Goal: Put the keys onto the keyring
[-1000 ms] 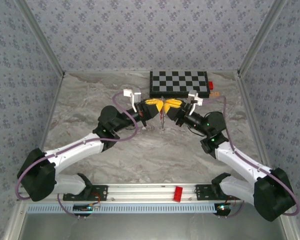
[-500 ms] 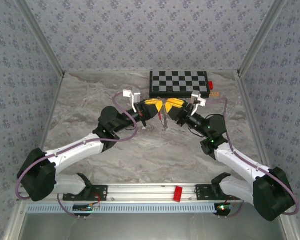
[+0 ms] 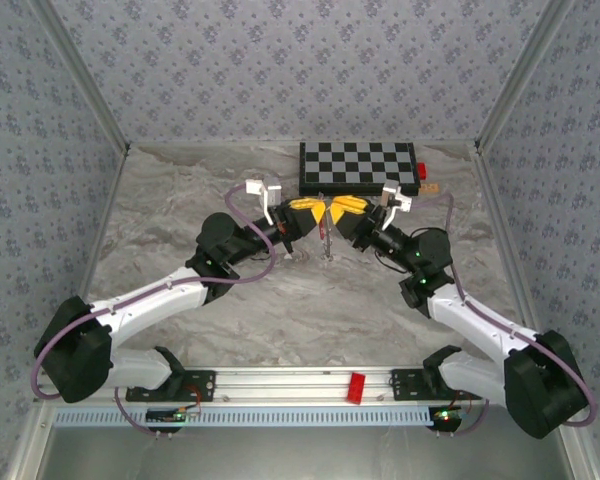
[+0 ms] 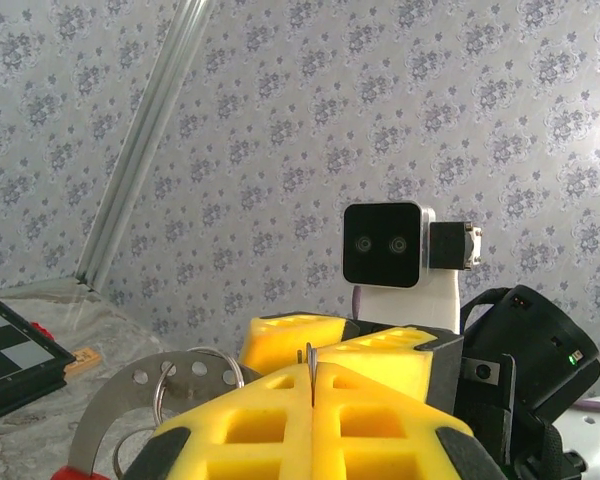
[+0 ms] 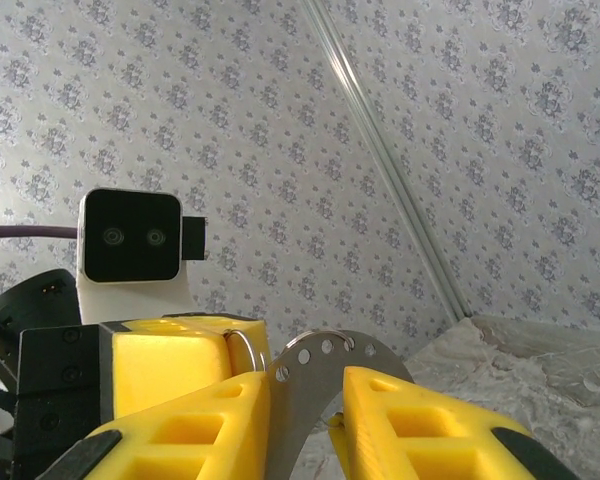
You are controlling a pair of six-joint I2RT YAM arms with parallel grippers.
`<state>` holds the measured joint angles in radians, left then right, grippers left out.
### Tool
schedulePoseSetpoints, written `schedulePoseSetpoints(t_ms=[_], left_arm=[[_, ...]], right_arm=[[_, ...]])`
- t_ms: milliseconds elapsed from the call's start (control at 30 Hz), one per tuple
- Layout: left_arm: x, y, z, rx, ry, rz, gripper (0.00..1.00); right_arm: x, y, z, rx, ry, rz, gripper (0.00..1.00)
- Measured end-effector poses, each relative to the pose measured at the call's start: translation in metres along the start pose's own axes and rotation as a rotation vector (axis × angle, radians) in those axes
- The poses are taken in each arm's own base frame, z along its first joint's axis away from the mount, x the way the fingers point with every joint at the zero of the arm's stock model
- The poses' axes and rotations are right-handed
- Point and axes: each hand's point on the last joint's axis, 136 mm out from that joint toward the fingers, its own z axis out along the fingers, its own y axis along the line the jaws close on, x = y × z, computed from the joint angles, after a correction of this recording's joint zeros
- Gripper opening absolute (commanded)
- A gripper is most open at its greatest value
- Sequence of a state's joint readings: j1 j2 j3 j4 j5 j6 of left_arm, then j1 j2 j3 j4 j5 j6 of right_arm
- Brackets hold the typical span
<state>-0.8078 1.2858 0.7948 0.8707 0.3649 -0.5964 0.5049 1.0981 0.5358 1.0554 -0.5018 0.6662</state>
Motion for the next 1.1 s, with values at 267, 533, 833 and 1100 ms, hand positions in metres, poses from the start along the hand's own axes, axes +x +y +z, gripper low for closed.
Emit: schedulePoseSetpoints(t_ms=[267, 533, 833, 1100], left_arm=[[-0.002, 0.002, 0.000, -0.012, -0.009, 0.000, 0.00], [0.000, 0.003, 0.000, -0.017, -0.007, -0.001, 0.00], [0.001, 0.003, -0.001, -0.017, -0.005, -0.002, 0.00], [0.000, 0.003, -0.001, -0.017, -0.007, -0.002, 0.00]], right_arm=[[0.000, -0.002, 0.000, 0.007, -0.010, 0.000, 0.26], [-0.006, 0.005, -0.003, -0.010, -0.032, 0.002, 0.28], [-0.002, 0.010, 0.000, -0.040, -0.013, 0.014, 0.23], [0.001, 0.013, 0.008, -0.071, 0.012, 0.024, 0.18]])
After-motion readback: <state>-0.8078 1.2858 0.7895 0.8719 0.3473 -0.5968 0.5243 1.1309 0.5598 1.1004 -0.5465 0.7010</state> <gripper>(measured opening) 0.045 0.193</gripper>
